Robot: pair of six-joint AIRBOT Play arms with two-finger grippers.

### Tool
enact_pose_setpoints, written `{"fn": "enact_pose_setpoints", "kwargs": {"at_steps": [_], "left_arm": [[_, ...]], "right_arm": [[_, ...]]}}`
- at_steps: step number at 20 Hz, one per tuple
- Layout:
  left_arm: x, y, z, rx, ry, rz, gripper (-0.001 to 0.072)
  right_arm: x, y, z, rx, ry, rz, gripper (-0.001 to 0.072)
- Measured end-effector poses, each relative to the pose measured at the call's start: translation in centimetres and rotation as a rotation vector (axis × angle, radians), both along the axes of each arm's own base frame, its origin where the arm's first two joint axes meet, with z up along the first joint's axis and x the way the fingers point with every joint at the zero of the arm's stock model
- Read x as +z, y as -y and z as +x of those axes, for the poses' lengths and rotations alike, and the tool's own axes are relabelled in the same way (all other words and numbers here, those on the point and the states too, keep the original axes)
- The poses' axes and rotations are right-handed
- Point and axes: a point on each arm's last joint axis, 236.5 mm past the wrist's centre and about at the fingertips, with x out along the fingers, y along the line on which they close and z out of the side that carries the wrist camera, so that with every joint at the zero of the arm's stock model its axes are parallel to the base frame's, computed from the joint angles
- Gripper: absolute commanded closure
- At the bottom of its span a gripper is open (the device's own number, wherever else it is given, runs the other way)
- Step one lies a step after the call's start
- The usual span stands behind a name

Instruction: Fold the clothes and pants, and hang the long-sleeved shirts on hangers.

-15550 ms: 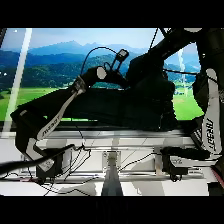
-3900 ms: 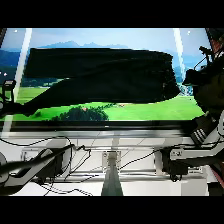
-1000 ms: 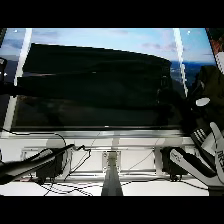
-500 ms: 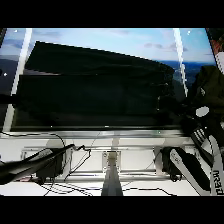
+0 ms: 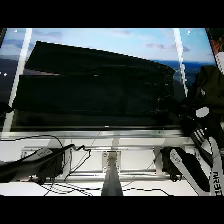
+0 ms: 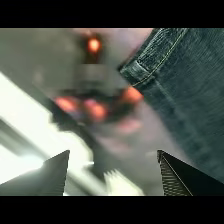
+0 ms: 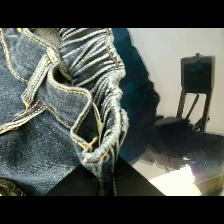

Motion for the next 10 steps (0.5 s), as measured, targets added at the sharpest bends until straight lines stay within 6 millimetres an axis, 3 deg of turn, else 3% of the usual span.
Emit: {"fn": "enact_pose_setpoints", "kwargs": {"at_steps": [5,8,9,10], "left_arm": [[-1.8,0.9,3.2,0.114,0.201,-0.163,0.0134],[-3.1,0.5,5.1,0.166,0.263,-0.187,0.0149],[-3.5,0.1,5.6,0.181,0.279,-0.181,0.0238],[-3.7,-0.3,6.1,0.192,0.292,-0.17,0.042]], "right_arm": [[0.0,0.1,0.1,0.002,0.003,-0.005,0.0678],[0.0,0.1,0.1,0.004,0.004,-0.007,0.0678],[0.0,0.1,0.1,0.003,0.004,-0.008,0.0678],[0.0,0.1,0.1,0.004,0.005,-0.008,0.0678]]}}
